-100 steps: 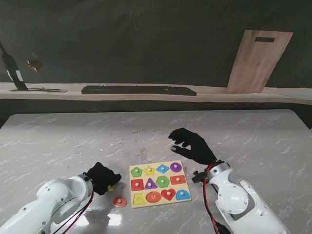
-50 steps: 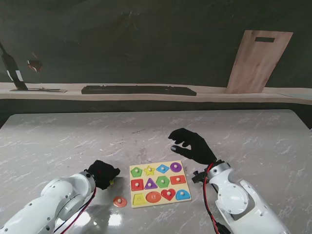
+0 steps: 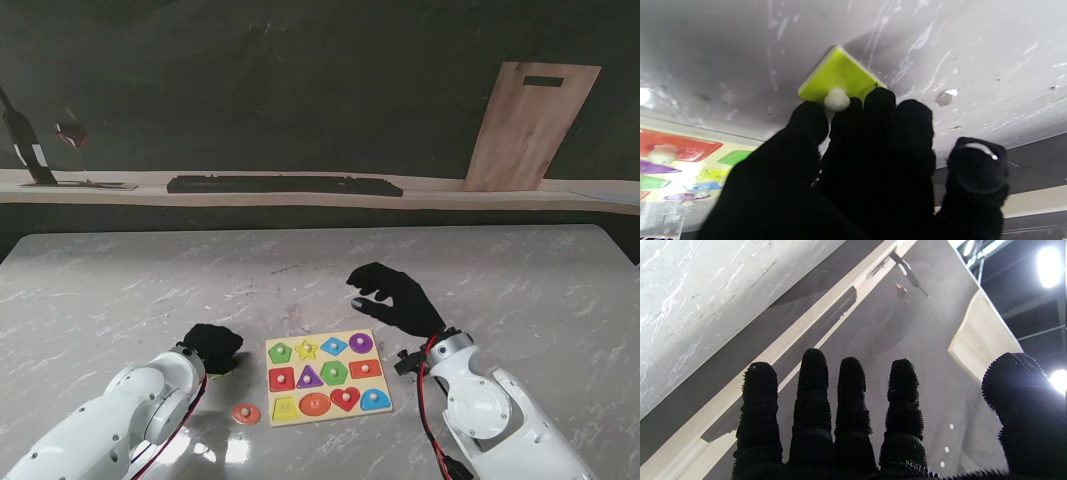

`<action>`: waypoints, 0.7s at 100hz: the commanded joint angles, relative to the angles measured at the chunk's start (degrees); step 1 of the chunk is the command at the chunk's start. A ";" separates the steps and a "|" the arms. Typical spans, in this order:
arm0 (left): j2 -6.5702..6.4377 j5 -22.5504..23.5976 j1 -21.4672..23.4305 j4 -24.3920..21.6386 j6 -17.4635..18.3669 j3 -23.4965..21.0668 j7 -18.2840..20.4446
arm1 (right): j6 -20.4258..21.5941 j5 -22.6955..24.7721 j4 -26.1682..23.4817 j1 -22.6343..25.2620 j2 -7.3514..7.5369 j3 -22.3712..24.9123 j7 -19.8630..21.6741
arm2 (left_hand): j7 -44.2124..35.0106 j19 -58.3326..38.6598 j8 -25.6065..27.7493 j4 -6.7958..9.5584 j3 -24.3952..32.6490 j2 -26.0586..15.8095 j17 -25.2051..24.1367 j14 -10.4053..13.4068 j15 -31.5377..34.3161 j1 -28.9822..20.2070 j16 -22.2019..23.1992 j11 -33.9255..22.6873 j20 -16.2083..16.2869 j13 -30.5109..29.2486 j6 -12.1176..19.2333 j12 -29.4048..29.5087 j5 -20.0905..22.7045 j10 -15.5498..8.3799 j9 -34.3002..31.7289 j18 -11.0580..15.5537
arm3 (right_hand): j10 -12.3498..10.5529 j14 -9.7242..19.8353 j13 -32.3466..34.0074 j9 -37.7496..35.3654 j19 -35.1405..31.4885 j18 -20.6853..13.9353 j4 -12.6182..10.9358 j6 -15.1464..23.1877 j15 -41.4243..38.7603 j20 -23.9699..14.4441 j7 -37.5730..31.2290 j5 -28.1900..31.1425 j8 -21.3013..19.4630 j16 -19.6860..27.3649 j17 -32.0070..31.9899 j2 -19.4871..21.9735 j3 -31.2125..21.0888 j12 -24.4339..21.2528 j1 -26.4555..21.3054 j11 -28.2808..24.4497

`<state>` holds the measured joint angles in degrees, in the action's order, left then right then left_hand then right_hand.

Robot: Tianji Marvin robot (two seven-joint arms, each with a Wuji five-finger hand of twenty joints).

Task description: Fit puzzle pieces into a puzzle board

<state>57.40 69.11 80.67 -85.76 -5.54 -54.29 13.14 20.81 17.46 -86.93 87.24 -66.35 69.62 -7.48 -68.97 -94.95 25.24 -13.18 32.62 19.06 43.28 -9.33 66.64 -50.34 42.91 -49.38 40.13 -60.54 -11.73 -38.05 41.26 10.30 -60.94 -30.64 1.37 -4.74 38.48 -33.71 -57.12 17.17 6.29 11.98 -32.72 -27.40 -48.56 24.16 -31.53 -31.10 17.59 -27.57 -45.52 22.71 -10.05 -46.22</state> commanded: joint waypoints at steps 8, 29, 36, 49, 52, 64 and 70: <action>0.37 -0.24 0.80 0.63 -0.91 0.43 0.45 | -0.09 0.03 -0.39 0.35 -0.17 -0.15 0.01 | 1.09 -3.67 -0.78 2.08 -5.65 -2.16 -1.20 -0.81 1.86 0.91 -1.20 -1.71 -1.04 -0.04 0.88 0.33 1.39 4.56 0.16 8.09 | -0.39 0.07 1.92 -0.92 -0.89 -0.19 -1.64 1.80 -0.69 -0.59 0.28 0.83 0.18 -0.64 0.16 1.12 -0.39 0.43 1.20 0.00; 0.73 -1.18 1.60 0.50 -3.15 -0.13 -0.95 | -0.06 -0.02 -0.31 0.28 -0.16 -0.21 0.08 | 8.40 -2.48 -0.80 4.07 -8.93 -5.62 -2.12 -1.41 1.94 4.29 -1.09 -1.77 -0.12 1.70 0.49 -0.41 0.18 4.54 1.72 7.98 | -0.36 0.12 2.15 -1.22 -0.92 -0.23 -1.64 1.58 -0.81 -0.59 0.20 1.21 0.15 -0.68 0.20 1.07 -0.37 0.46 1.19 -0.06; 0.94 -1.79 1.91 0.43 -4.05 -0.40 -1.92 | -0.09 -0.07 -0.28 0.25 -0.17 -0.24 0.08 | 10.75 -2.32 0.29 4.79 -11.43 -7.09 -2.12 -1.41 2.07 4.19 -1.16 -1.85 0.22 1.79 0.30 -0.66 -0.08 4.52 1.82 7.98 | -0.36 0.10 2.16 -1.26 -0.92 -0.27 -1.63 1.47 -0.82 -0.59 0.20 1.27 0.16 -0.68 0.20 1.09 -0.37 0.46 1.21 -0.06; 1.62 -4.87 2.30 0.52 -6.92 -0.53 -4.25 | -0.08 -0.10 -0.22 0.20 -0.16 -0.29 0.13 | 13.33 -1.92 1.06 5.96 -15.23 -9.54 -2.48 -1.95 2.13 3.75 -1.15 -1.79 0.47 2.14 -0.36 -0.79 -0.11 4.86 2.14 7.77 | -0.43 -0.02 2.27 -1.40 -0.94 -0.26 -1.63 1.39 -0.88 -0.58 0.18 1.40 0.15 -0.71 0.20 1.08 -0.37 0.48 1.19 -0.10; 1.77 -5.68 2.37 0.56 -7.62 -0.54 -4.68 | -0.07 -0.11 -0.22 0.20 -0.16 -0.29 0.13 | 13.61 -1.83 1.11 6.08 -15.63 -9.81 -2.56 -2.25 2.15 3.59 -1.13 -1.79 0.49 2.23 -0.48 -0.80 -0.14 5.07 2.09 7.58 | -0.38 0.01 2.23 -1.41 -0.97 -0.28 -1.63 1.37 -0.87 -0.59 0.14 1.50 0.14 -0.71 0.24 1.06 -0.35 0.48 1.21 -0.10; 2.30 -8.09 2.72 0.77 -9.45 -0.90 -6.37 | 0.00 -0.09 -0.19 0.19 -0.17 -0.27 0.11 | 14.88 -1.19 0.63 6.47 -16.25 -11.18 -3.11 -3.26 2.14 3.69 -1.05 -1.45 0.55 2.93 -1.22 -0.70 -0.18 5.76 2.63 6.46 | -0.44 -0.07 2.35 -1.52 -0.97 -0.26 -1.63 1.31 -0.91 -0.58 0.13 1.59 0.13 -0.72 0.23 1.08 -0.36 0.49 1.19 -0.12; 2.44 -8.47 3.02 0.71 -9.81 -1.32 -6.97 | 0.00 -0.09 -0.19 0.19 -0.17 -0.27 0.11 | 15.51 -0.90 0.46 6.57 -16.51 -11.52 -3.36 -3.55 2.21 3.50 -1.00 -1.37 0.61 3.09 -1.28 -0.68 -0.28 5.93 2.78 6.09 | -0.39 0.00 2.41 -1.57 -0.97 -0.27 -1.63 1.24 -0.94 -0.57 0.09 1.71 0.13 -0.73 0.23 1.12 -0.37 0.50 1.19 -0.13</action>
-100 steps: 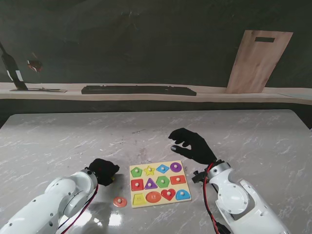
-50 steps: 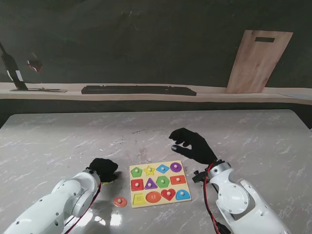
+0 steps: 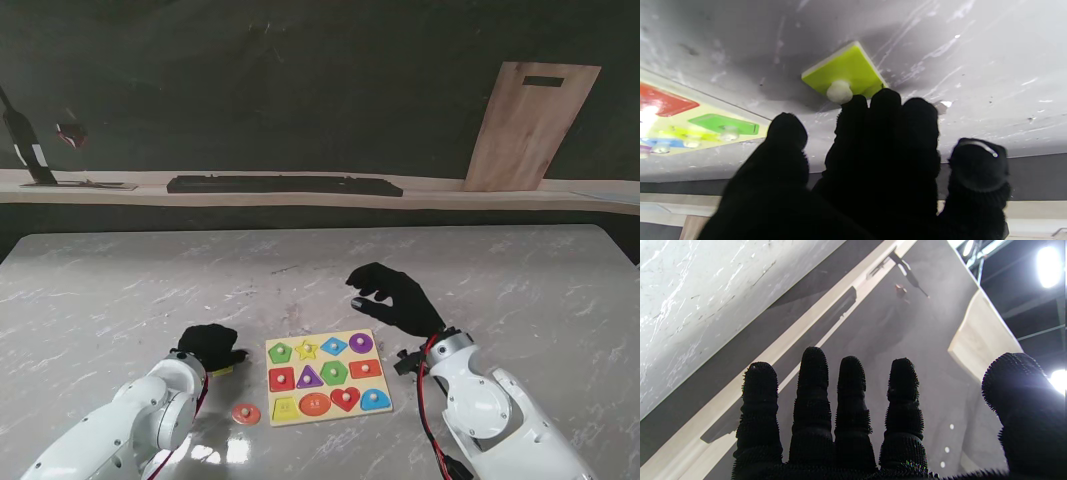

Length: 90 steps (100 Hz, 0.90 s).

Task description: Fit puzzle pieces into a puzzle board

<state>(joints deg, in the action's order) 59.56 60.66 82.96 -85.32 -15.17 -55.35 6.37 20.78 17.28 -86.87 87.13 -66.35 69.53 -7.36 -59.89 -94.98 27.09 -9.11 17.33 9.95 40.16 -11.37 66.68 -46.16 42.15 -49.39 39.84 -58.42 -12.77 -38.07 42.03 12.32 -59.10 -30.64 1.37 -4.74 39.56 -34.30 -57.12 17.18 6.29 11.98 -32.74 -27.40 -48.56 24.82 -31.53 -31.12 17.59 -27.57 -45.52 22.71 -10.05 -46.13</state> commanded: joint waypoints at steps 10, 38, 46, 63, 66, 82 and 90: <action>0.32 0.27 1.34 -0.06 -0.25 -1.15 -0.64 | 0.12 0.09 -0.21 0.29 -0.17 -0.17 -0.02 | 7.07 -0.70 -1.48 2.58 -1.57 -3.04 -0.28 -1.74 2.20 -1.03 -0.21 -1.26 1.05 1.07 -0.41 -0.64 -1.13 4.11 1.09 5.86 | -0.46 -0.02 1.33 -1.02 -0.98 -0.30 -1.64 1.20 -0.93 -0.57 0.12 1.14 0.14 -0.71 0.25 1.08 -0.39 0.50 1.15 -0.22; 0.18 0.25 3.56 -1.60 1.03 -4.61 0.53 | 0.18 0.14 -0.28 0.40 -0.15 -0.09 0.00 | 11.64 9.18 -4.34 1.36 -23.62 -7.22 -10.80 -3.85 -3.71 -20.57 2.96 6.73 2.88 10.60 1.09 2.39 -5.53 4.38 10.25 4.97 | -0.42 -0.04 1.43 -1.09 -1.02 -0.32 -1.63 1.14 -1.13 -0.56 0.15 1.16 0.16 -0.82 0.27 1.12 -0.37 0.52 1.20 -0.25; 0.15 -0.64 4.17 -2.12 1.32 -5.58 1.53 | 0.20 0.18 -0.27 0.41 -0.15 -0.09 -0.04 | 13.45 12.71 -5.04 0.84 -24.44 -7.13 -15.12 -4.61 -7.16 -22.56 3.34 10.13 2.68 14.55 1.34 4.14 -6.57 4.10 13.52 5.24 | -0.40 -0.04 1.38 -1.10 -1.01 -0.33 -1.63 1.08 -1.20 -0.55 0.12 1.24 0.15 -0.87 0.23 1.11 -0.38 0.53 1.16 -0.26; 0.09 -2.36 4.96 -2.62 1.30 -6.76 3.22 | 0.23 0.20 -0.26 0.41 -0.15 -0.09 -0.05 | 16.14 15.43 -5.60 -0.12 -26.58 -8.52 -18.33 -5.14 -10.65 -24.83 3.86 13.76 2.74 17.50 1.00 6.41 -6.92 3.86 15.83 5.49 | -0.36 -0.14 1.43 -1.12 -1.03 -0.32 -1.63 1.03 -1.37 -0.55 0.11 1.36 0.15 -0.96 0.26 1.13 -0.33 0.53 1.18 -0.26; 0.10 -2.77 5.03 -2.64 1.21 -6.86 3.41 | 0.24 0.20 -0.23 0.39 -0.16 -0.11 -0.06 | 16.57 15.73 -5.77 -0.17 -26.79 -8.78 -18.78 -5.21 -10.97 -25.14 3.90 14.08 2.71 17.96 1.03 6.57 -6.97 3.81 16.26 5.57 | -0.44 -0.07 1.40 -1.12 -1.04 -0.32 -1.63 1.04 -1.37 -0.55 0.14 1.34 0.15 -0.97 0.25 1.10 -0.33 0.54 1.19 -0.26; 0.03 -4.10 5.26 -2.70 1.24 -7.40 4.59 | 0.25 0.24 -0.28 0.46 -0.15 -0.08 -0.07 | 19.17 17.22 -6.25 -1.19 -29.15 -10.20 -20.63 -5.56 -12.70 -27.68 4.38 15.78 2.60 19.82 1.02 7.32 -7.06 3.72 18.01 5.69 | -0.40 -0.07 1.39 -1.08 -1.06 -0.32 -1.64 1.07 -1.43 -0.56 0.11 1.30 0.14 -1.01 0.26 1.09 -0.38 0.53 1.16 -0.24; -0.08 -4.13 5.29 -2.84 1.53 -7.58 5.38 | 0.23 0.21 -0.30 0.47 -0.14 -0.08 -0.03 | 20.13 17.42 -6.42 -0.87 -25.78 -6.24 -20.90 -5.19 -13.17 -27.79 4.48 16.28 2.57 20.35 0.99 7.44 -8.01 3.42 19.01 6.05 | -0.35 -0.13 1.34 -1.12 -1.07 -0.33 -1.63 1.03 -1.43 -0.55 0.11 1.33 0.14 -1.02 0.26 1.13 -0.38 0.54 1.19 -0.26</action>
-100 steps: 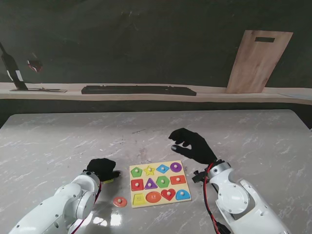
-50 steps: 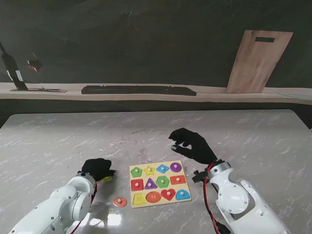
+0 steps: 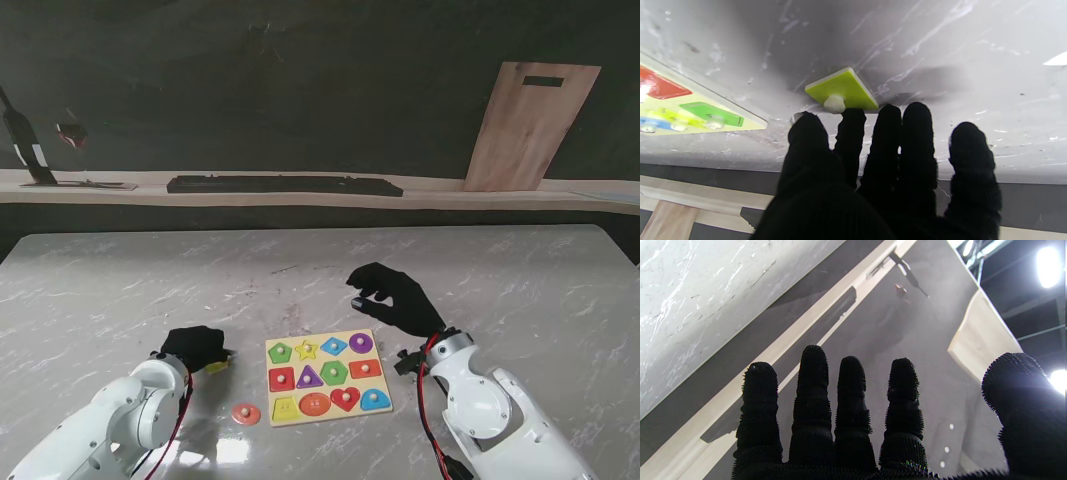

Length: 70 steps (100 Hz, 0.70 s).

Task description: Fit puzzle pieces into a puzzle board

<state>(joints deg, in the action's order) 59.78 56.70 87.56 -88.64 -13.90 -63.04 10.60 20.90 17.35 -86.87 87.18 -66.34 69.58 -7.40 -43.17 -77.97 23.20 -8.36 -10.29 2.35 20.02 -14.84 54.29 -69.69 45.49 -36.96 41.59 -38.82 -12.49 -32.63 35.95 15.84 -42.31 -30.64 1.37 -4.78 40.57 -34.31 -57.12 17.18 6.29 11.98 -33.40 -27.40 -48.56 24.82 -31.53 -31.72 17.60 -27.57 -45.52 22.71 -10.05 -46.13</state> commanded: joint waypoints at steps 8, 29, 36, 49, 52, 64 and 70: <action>-0.52 0.06 0.70 0.14 0.78 -0.09 2.65 | 0.11 0.14 -0.31 0.43 -0.14 -0.14 0.02 | 4.33 0.62 -2.49 -1.52 4.05 3.52 -1.15 -0.78 -1.35 -4.28 1.21 4.28 0.73 1.48 0.69 2.07 -3.26 -0.69 3.48 6.93 | -0.35 -0.07 0.33 -1.09 -1.05 -0.31 -1.63 1.09 -0.78 -0.54 0.09 1.33 0.13 -0.42 0.23 1.10 -0.36 0.53 1.15 -0.24; -0.88 1.59 0.45 0.31 2.34 -0.02 4.02 | 0.11 0.14 -0.31 0.43 -0.14 -0.14 0.02 | 3.32 -0.01 -0.46 1.92 6.50 8.25 -0.43 1.02 -1.65 -4.28 1.73 3.60 0.67 0.70 1.40 1.57 -4.27 -1.90 3.19 8.23 | -0.36 -0.10 0.31 -1.13 -1.05 -0.33 -1.63 1.10 -0.77 -0.53 0.12 1.31 0.14 -0.42 0.21 1.10 -0.36 0.54 1.16 -0.26; -1.00 2.12 0.33 0.33 2.68 0.07 4.53 | 0.11 0.14 -0.31 0.43 -0.14 -0.14 0.02 | 2.56 -0.43 0.12 5.29 55.00 19.70 -0.21 1.61 -1.81 21.77 1.91 3.24 0.26 0.29 1.73 1.44 -4.61 -2.35 2.93 8.71 | -0.41 -0.06 0.40 -1.14 -1.07 -0.29 -1.64 1.10 -0.80 -0.53 0.05 1.41 0.12 -0.43 0.24 1.09 -0.37 0.54 1.10 -0.27; -1.18 2.81 0.22 0.21 3.15 0.07 5.55 | 0.11 0.14 -0.31 0.43 -0.14 -0.14 0.02 | 1.23 -0.96 0.68 1.47 67.16 23.88 0.47 2.40 -1.68 23.85 2.25 3.46 0.39 -0.87 2.13 -2.01 -4.75 -3.00 1.40 9.34 | -0.29 -0.02 0.40 -1.13 -1.07 -0.28 -1.63 1.04 -0.81 -0.53 0.13 1.32 0.15 -0.44 0.23 1.11 -0.37 0.53 1.16 -0.24; -1.21 2.93 0.20 0.20 3.29 0.05 5.70 | 0.11 0.14 -0.31 0.43 -0.14 -0.14 0.02 | 0.99 -1.28 0.79 0.85 67.26 24.90 0.79 2.42 -1.89 22.73 3.01 4.10 0.44 -1.54 2.14 -3.15 -4.81 -3.09 0.73 9.58 | -0.36 -0.04 0.37 -1.15 -1.06 -0.29 -1.63 1.20 -0.79 -0.52 0.20 1.14 0.17 -0.43 0.23 1.06 -0.36 0.53 1.19 -0.26; -1.35 3.51 0.16 0.01 3.66 0.01 6.62 | 0.11 0.14 -0.31 0.43 -0.14 -0.14 0.02 | 0.36 -1.68 1.17 -0.86 66.49 28.27 1.28 2.67 -2.70 20.11 3.91 5.04 0.41 -2.91 2.52 -4.70 -5.17 -3.68 -0.76 10.17 | -0.35 -0.09 0.40 -1.21 -1.07 -0.32 -1.63 1.04 -0.80 -0.52 0.08 1.44 0.13 -0.44 0.24 1.08 -0.39 0.54 1.19 -0.27; -1.43 3.80 0.17 -0.11 3.90 -0.05 7.14 | 0.11 0.14 -0.31 0.43 -0.14 -0.14 0.02 | 0.23 -1.72 1.41 -0.77 65.63 28.81 1.28 3.23 -2.83 20.71 3.89 4.93 0.37 -2.86 2.64 -4.78 -5.39 -3.95 -0.61 10.57 | -0.41 -0.10 0.43 -1.31 -1.07 -0.29 -1.62 1.00 -0.81 -0.52 0.10 1.42 0.14 -0.44 0.26 1.06 -0.37 0.55 1.21 -0.30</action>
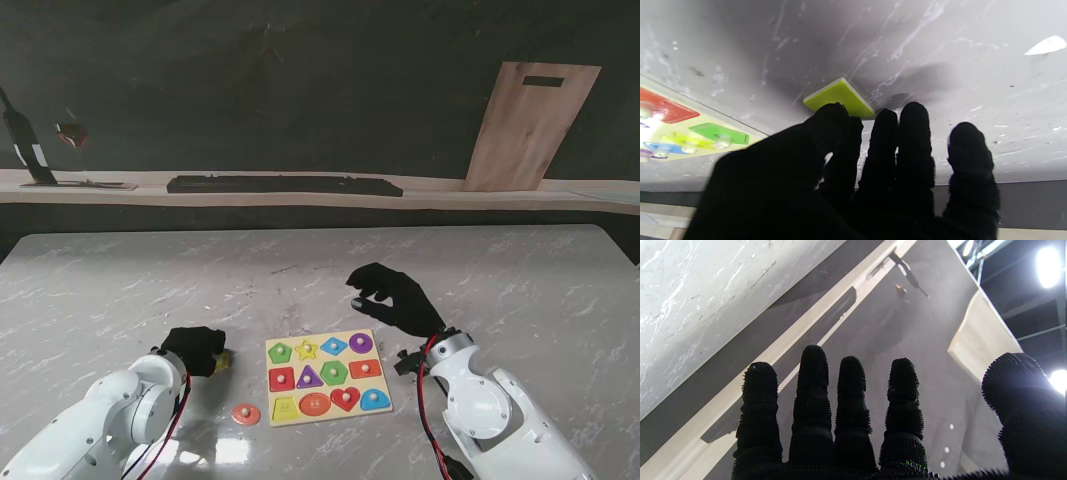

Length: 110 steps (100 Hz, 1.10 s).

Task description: Fit puzzle pieces into a puzzle board

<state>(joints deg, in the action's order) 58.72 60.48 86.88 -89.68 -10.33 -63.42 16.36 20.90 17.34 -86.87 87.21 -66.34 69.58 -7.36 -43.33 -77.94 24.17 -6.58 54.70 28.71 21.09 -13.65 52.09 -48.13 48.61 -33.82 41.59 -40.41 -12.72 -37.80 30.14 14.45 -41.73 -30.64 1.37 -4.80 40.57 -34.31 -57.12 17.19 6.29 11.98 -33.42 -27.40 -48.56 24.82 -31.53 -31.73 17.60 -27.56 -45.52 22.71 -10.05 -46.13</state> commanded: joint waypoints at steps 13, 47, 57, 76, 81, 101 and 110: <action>-0.44 0.56 0.84 0.86 0.56 0.35 1.69 | 0.11 0.14 -0.30 0.40 -0.14 -0.14 -0.01 | -0.54 -1.98 1.36 -3.14 -3.43 3.58 0.31 2.81 -0.62 -2.42 0.49 1.14 0.21 -1.38 3.41 0.28 0.32 -3.09 -1.50 11.15 | -0.43 -0.03 0.43 -1.27 -1.05 -0.27 -1.62 0.95 -0.79 -0.51 0.09 1.50 0.13 -0.42 0.23 1.06 -0.39 0.54 1.19 -0.27; -0.52 3.82 -0.27 3.19 2.31 2.01 -1.61 | 0.24 0.22 -0.38 0.51 -0.13 0.00 -0.06 | -9.69 -4.60 0.28 -5.42 -12.25 4.67 3.49 4.01 3.01 -3.96 -2.89 -1.14 0.39 -4.41 5.33 -1.50 2.12 -3.36 -7.03 11.38 | -0.43 -0.06 0.43 -1.33 -1.10 -0.32 -1.63 1.01 -0.80 -0.52 0.06 1.53 0.11 -0.43 0.28 1.08 -0.47 0.56 1.14 -0.32; -0.56 4.38 -0.80 4.03 2.65 2.70 -2.46 | 0.22 0.20 -0.40 0.53 -0.13 0.02 -0.04 | -13.27 -5.64 -0.38 -5.54 -13.80 5.00 4.67 4.31 3.85 -6.69 -3.47 0.34 0.44 -5.75 6.42 -2.90 2.54 -3.88 -9.99 11.61 | -0.43 -0.05 0.46 -1.31 -1.12 -0.29 -1.61 1.01 -0.82 -0.52 0.08 1.51 0.11 -0.43 0.31 1.11 -0.39 0.55 1.17 -0.29; -0.56 4.03 -1.52 5.12 2.59 3.74 -3.11 | 0.15 0.23 -0.38 0.50 -0.15 -0.02 -0.12 | -17.09 -7.46 -0.12 -5.36 -13.36 4.35 6.96 4.75 5.40 -8.06 -3.89 1.45 0.60 -8.42 7.20 -4.97 5.17 -3.97 -14.94 11.64 | -0.35 -0.07 0.45 -1.33 -1.11 -0.35 -1.63 1.01 -0.81 -0.51 0.07 1.53 0.10 -0.43 0.29 1.04 -0.43 0.56 1.13 -0.30; -0.56 3.88 -1.66 5.36 2.55 3.99 -3.19 | 0.14 0.26 -0.36 0.48 -0.16 -0.01 -0.16 | -18.47 -8.49 0.06 -5.35 -12.92 4.57 8.23 5.04 6.00 -8.30 -4.04 1.14 0.76 -9.84 7.36 -5.31 6.33 -3.85 -16.74 11.61 | -0.40 -0.07 0.44 -1.37 -1.11 -0.29 -1.63 1.06 -0.81 -0.51 -0.01 1.75 0.08 -0.43 0.30 1.09 -0.45 0.56 1.12 -0.31; -0.74 4.10 -1.70 5.48 2.52 4.28 -2.17 | 0.15 0.29 -0.39 0.54 -0.17 0.07 -0.23 | -20.91 -10.95 -0.56 -5.77 -8.67 6.47 12.99 5.48 8.21 -6.84 -4.51 -1.75 -0.10 -13.95 3.92 -5.01 7.92 -1.57 -18.75 10.03 | -0.37 -0.03 0.46 -1.39 -1.10 -0.29 -1.62 1.31 -0.79 -0.51 -0.02 1.90 0.08 -0.42 0.25 1.09 -0.40 0.55 1.17 -0.29; -0.74 4.35 -1.42 5.00 2.96 3.73 -2.03 | 0.12 0.24 -0.42 0.56 -0.17 0.09 -0.24 | -21.99 -12.66 -0.61 -6.68 -5.73 7.91 15.06 5.34 9.51 -5.26 -4.66 -4.49 -0.78 -15.88 2.28 -4.12 8.61 -0.97 -19.60 9.31 | -0.31 -0.09 0.44 -1.38 -1.08 -0.30 -1.63 1.32 -0.78 -0.50 -0.05 2.02 0.06 -0.41 0.24 1.07 -0.41 0.54 1.13 -0.26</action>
<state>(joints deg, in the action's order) 58.30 64.70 83.84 -86.47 -7.73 -59.78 13.03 20.95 17.43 -86.90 87.33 -66.34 69.75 -7.48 -55.85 -87.13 22.80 -11.58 47.52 32.10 34.62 -10.36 59.17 -51.73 44.34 -36.00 41.59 -53.92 -11.18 -42.34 32.42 10.32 -59.33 -30.64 1.37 -4.80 40.57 -34.32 -57.12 17.20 6.29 11.98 -33.43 -27.40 -48.56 25.93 -31.53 -31.73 17.61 -27.56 -45.52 22.71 -10.05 -46.13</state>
